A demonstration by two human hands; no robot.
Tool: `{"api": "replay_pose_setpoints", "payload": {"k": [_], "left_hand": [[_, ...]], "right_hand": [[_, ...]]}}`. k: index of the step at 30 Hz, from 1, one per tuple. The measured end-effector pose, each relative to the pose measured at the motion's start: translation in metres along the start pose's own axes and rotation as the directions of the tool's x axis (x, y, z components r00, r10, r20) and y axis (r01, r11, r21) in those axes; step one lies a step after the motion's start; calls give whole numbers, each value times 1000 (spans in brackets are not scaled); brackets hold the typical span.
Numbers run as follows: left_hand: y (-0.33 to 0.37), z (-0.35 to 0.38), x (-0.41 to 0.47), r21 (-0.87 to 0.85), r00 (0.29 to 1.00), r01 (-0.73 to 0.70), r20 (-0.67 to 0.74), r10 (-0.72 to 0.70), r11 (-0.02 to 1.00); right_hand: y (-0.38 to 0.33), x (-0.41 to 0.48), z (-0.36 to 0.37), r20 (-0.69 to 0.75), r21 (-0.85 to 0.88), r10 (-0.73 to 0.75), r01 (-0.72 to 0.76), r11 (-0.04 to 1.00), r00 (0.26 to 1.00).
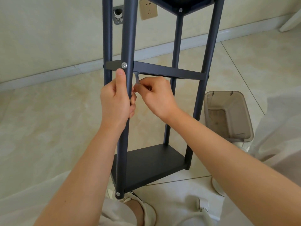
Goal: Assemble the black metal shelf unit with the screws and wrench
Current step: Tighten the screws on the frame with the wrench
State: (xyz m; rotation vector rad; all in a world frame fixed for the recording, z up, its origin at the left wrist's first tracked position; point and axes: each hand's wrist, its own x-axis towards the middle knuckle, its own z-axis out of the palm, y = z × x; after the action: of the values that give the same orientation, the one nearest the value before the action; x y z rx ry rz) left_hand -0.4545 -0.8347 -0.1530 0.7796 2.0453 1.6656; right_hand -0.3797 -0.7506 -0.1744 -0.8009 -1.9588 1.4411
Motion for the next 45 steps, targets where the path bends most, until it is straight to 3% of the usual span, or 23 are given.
{"api": "replay_pose_setpoints", "payload": {"k": [13, 19, 25, 30, 33, 38, 42, 45], "left_hand": [[-5, -11, -1, -19, 999, 35, -32, -36, 999], [-6, -14, -1, -34, 1000, 22, -17, -23, 999], [-10, -19, 3, -70, 1000, 21, 2, -21, 997], [-12, -19, 5, -65, 1000, 24, 0, -24, 998], [-12, -18, 5, -62, 1000, 16, -1, -16, 998], [-10, -19, 5, -60, 999, 29, -17, -30, 998], [-10, -20, 4, -63, 999, 28, -30, -30, 998], [-11, -21, 4, -69, 999, 16, -28, -18, 998]], "right_hand": [[-3, 6, 10, -17, -83, -138, 136, 987, 990], [11, 6, 33, -174, -53, -223, 217, 975, 959], [18, 17, 48, -235, 14, -220, 230, 973, 947], [15, 19, 50, -283, -48, -253, 250, 967, 925], [19, 17, 45, -236, -68, -264, 255, 965, 935], [42, -3, 24, -15, -150, -194, 189, 970, 981], [56, -20, 0, -23, -178, -96, 90, 980, 995], [50, -23, -22, -10, -251, -147, 140, 958, 989]]}}
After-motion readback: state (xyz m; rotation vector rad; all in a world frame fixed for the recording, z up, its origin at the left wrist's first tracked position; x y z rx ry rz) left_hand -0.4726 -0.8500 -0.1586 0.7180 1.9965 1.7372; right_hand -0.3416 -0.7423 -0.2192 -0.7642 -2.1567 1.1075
